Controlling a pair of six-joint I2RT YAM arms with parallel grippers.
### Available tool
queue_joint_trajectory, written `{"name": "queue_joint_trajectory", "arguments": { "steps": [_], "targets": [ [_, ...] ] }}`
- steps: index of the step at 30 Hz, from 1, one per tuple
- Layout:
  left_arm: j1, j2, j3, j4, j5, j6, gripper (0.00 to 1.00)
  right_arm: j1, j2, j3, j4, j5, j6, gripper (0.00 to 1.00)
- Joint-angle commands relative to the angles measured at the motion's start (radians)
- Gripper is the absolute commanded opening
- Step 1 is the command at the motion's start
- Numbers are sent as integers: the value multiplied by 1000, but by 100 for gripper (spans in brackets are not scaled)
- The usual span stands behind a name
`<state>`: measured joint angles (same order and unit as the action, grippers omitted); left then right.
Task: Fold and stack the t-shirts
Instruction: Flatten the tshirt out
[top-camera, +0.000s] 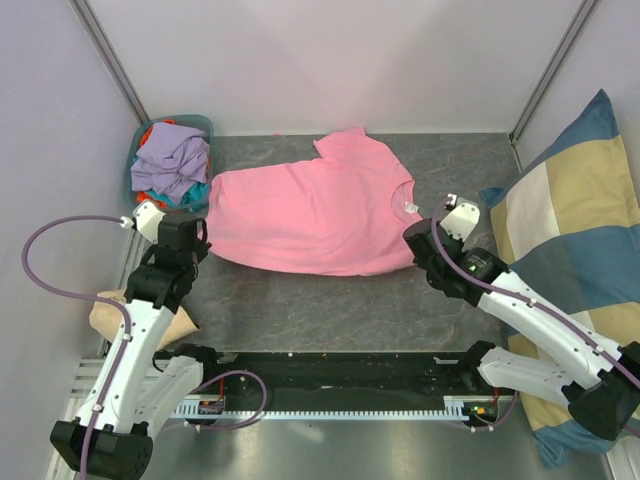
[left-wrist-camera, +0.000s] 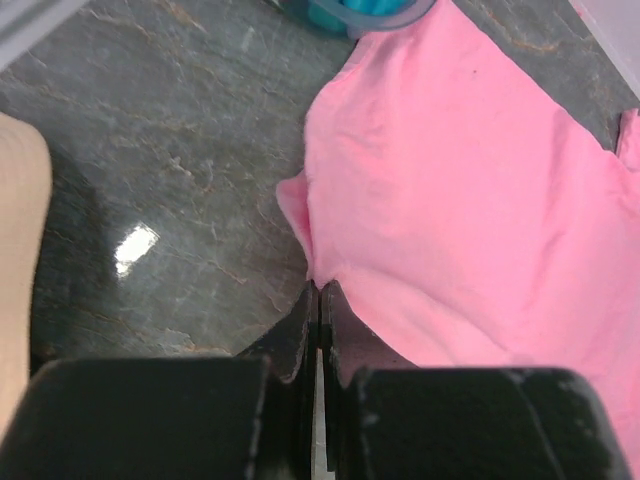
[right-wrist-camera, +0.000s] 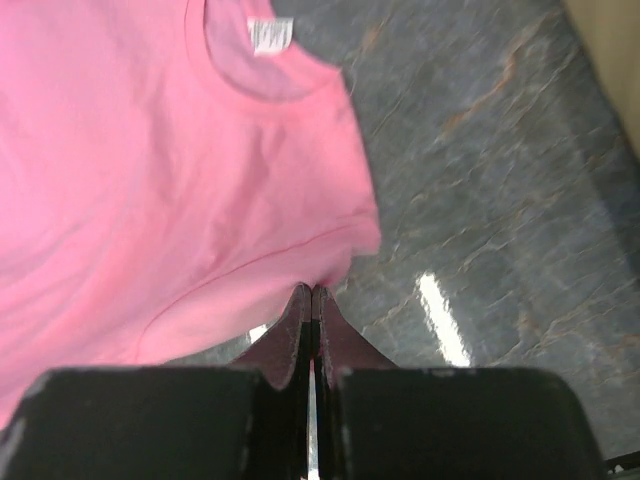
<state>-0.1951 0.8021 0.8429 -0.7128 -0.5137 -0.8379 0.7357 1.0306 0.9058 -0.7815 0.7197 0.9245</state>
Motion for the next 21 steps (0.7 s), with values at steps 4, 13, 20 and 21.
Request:
{"name": "queue_joint_trajectory", "arguments": {
  "steps": [4,13,20,21],
  "targets": [
    [55,2,79,7,-14,164,2,-122,-38,168,-76,83,-156,0],
    [66,28,174,47,134,293,2,-144,-64,448,-199,159,-288,0],
    [68,86,312,121,282,428,2,-142,-18,711,-171,227,-449,0],
    [66,118,330,133,297,444,2,-142,-6,764,-156,234,-470,0]
  ]
}}
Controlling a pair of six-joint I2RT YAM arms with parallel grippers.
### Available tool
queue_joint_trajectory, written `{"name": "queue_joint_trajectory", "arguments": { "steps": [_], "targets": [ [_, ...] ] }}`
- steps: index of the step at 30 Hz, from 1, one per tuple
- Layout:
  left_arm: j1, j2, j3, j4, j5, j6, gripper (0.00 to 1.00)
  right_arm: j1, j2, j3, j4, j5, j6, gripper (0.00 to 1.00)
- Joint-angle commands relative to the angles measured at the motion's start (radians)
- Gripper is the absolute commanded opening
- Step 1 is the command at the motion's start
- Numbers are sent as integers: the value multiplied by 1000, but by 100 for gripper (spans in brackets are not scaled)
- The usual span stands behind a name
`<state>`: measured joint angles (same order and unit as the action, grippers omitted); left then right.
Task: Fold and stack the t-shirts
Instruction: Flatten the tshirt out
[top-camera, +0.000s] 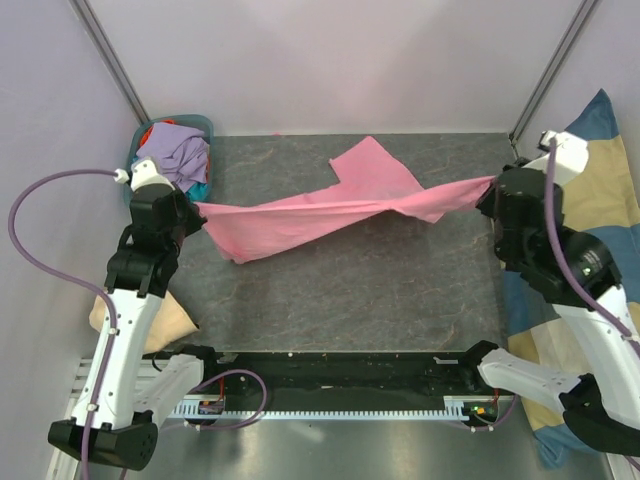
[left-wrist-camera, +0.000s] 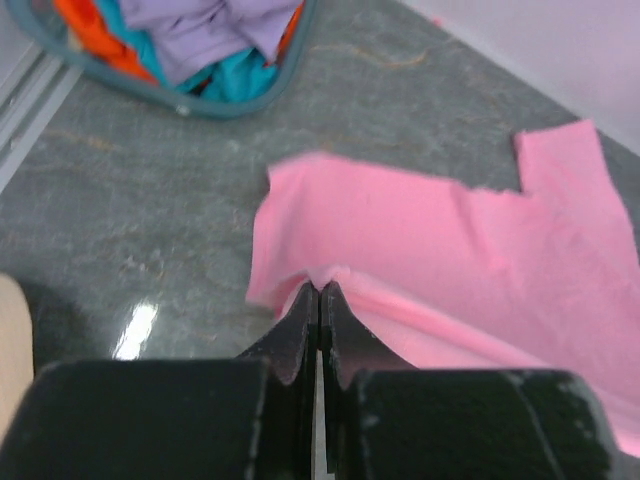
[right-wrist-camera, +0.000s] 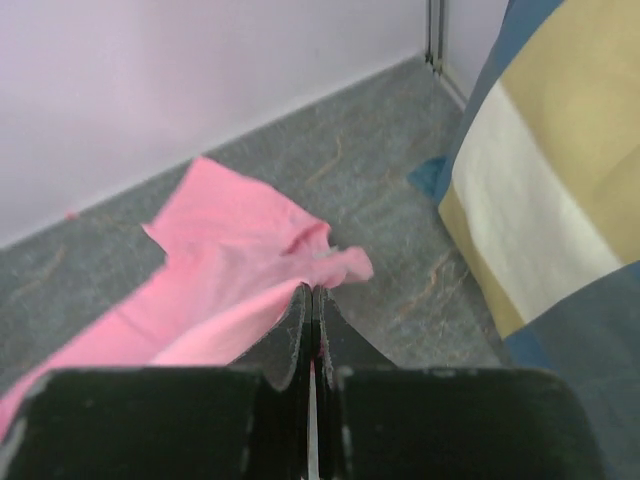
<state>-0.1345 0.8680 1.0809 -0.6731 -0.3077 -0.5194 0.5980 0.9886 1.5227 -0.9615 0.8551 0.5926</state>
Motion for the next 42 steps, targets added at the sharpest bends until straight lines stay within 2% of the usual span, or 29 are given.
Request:
{"name": "queue_joint_trajectory", "arguments": {
  "steps": [1,8,11,17,23,27,33,42],
  "targets": [
    [6,68,111,101,113,131,2,-6,47,172,62,107,-160,0],
    [6,121,324,96,179,189,2,-6,153,469,110,73,-331,0],
    [6,109,401,64,193,209,2,-4,166,531,110,55,-375,0],
    [7,109,522,20,235,214,2,-6,183,602,112,61,-451,0],
    [6,138,594,4,260,210,2,-4,183,588,115,70,-468,0],
    [7,138,585,4,275,202,2,-4,170,553,116,71,-468,0],
    [6,85,487,-2,303,194,2,-4,125,453,84,30,-416,0],
    [6,19,187,-8,338,162,2,-6,-7,127,60,-82,-251,0]
  ]
}}
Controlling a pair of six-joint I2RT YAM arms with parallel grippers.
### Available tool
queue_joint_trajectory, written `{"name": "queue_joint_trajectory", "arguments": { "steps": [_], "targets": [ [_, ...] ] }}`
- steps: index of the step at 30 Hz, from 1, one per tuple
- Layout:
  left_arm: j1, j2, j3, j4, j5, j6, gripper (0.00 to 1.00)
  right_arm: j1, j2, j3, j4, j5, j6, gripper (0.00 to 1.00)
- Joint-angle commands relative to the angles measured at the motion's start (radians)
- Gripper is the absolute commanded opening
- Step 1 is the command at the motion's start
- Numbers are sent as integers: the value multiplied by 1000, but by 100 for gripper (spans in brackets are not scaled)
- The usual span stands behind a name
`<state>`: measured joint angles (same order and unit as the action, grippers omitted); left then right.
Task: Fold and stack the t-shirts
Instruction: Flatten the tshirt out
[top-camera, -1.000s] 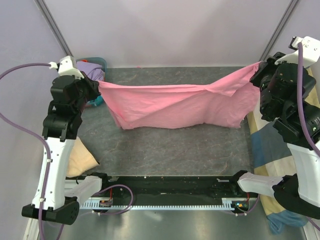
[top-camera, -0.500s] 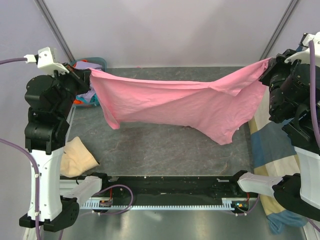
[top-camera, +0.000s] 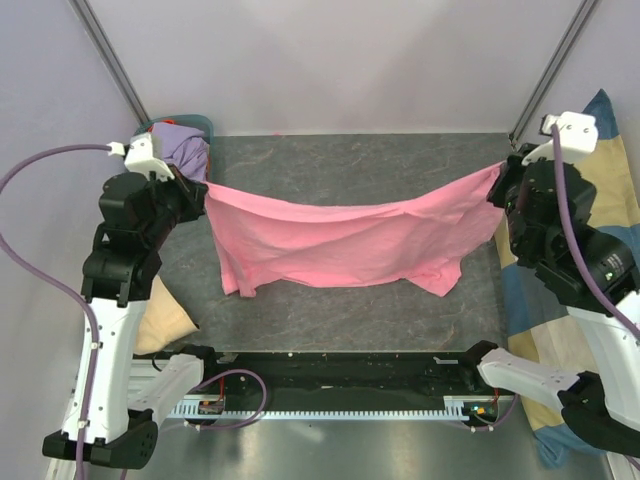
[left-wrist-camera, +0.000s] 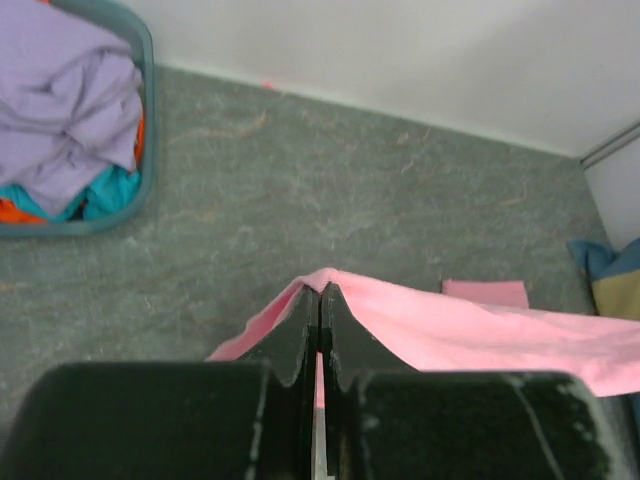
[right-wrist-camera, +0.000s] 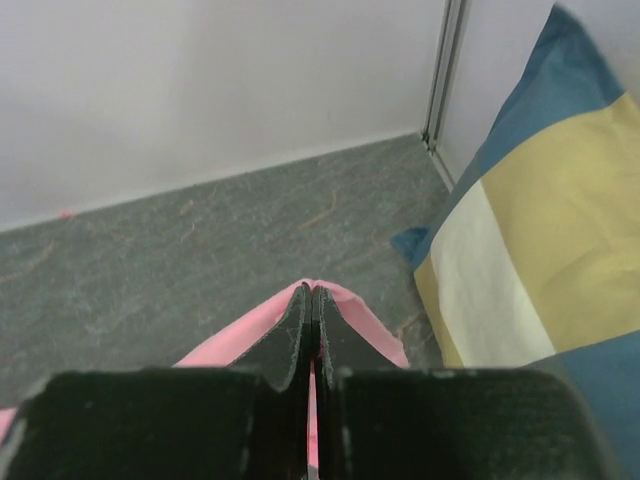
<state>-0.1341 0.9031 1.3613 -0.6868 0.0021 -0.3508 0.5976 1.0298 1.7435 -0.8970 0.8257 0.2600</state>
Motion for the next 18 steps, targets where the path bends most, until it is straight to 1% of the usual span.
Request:
{"name": "queue_joint_trajectory", "arguments": {
  "steps": [1,7,11,13,15,16,18],
  "targets": [
    [5,-21,-111,6,29,-10,2,-4,-60,-142,-5,-54,96,0],
    [5,-24,-209,20,70,-42,2,-4,-97,-265,-13,-79,143,0],
    [7,-32,-238,24,104,-44,2,-4,-100,-280,-17,-100,154,0],
    [5,-52,-226,27,102,-28,2,-5,-102,-263,-16,-89,148,0],
    [5,-58,-196,33,70,-19,2,-4,-83,-240,-5,-63,122,0],
    [5,-50,-179,49,64,-5,2,-4,-74,-208,3,-53,111,0],
    [5,-33,-125,72,53,7,2,-5,-44,-182,64,-15,58,0]
  ]
}}
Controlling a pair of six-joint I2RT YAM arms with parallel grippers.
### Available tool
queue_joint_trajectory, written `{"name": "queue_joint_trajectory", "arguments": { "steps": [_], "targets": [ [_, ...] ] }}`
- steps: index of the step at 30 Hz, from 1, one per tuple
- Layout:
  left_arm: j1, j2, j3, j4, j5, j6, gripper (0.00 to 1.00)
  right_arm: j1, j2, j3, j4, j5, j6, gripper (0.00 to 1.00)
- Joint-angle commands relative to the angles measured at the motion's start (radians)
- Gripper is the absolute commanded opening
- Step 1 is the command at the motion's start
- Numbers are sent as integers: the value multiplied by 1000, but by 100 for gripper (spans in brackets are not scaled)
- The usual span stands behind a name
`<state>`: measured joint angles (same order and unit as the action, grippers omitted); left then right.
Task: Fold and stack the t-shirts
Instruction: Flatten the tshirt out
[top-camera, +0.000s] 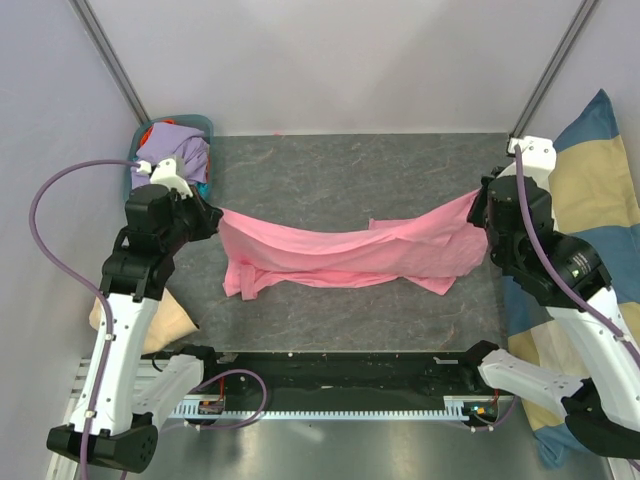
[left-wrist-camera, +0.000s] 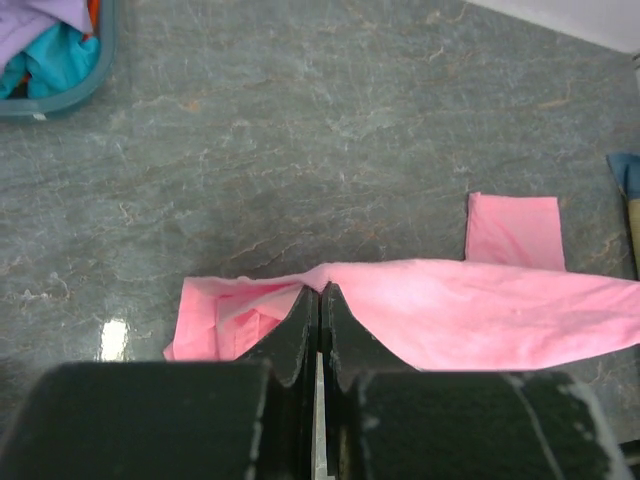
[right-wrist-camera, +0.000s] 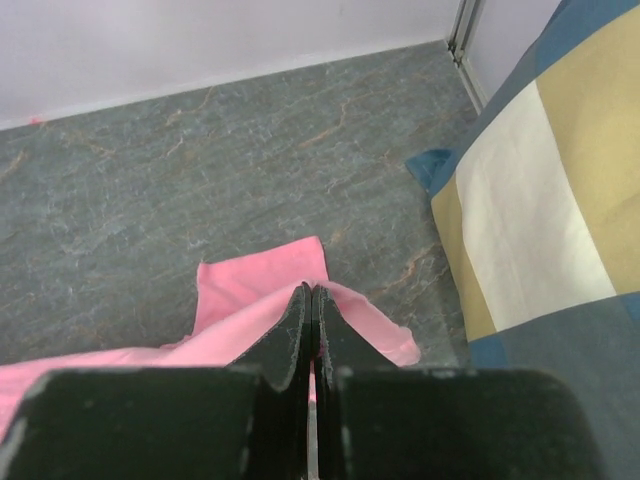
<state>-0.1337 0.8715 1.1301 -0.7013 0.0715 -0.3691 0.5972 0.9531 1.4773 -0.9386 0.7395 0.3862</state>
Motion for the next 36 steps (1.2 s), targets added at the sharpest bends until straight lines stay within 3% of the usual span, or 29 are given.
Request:
{"name": "queue_joint_trajectory", "arguments": {
  "steps": [1,9,15,22,28,31,34,36],
  "targets": [
    [5,10,120,107,-28,30,2,-4,45,109,130,87,-85,0],
    [5,230,454,181,-133,59,2,-4,223,336,381,228,-302,0],
    [6,297,585,181,-164,96,2,-5,269,448,445,268,-411,0],
    [8,244,540,129,-147,82,2,-5,201,382,385,256,-359,0],
    [6,25,317,45,46,26,2,-4,105,275,101,42,-159,0],
    [-1,-83,200,1,65,6,2,-5,33,203,18,-55,-98,0],
    [-20,-143,158,-50,40,-36,2,-4,-13,242,-55,-87,-70,0],
    [-21,-186,175,-73,50,-71,2,-4,-16,357,-126,-100,-69,0]
  ]
}}
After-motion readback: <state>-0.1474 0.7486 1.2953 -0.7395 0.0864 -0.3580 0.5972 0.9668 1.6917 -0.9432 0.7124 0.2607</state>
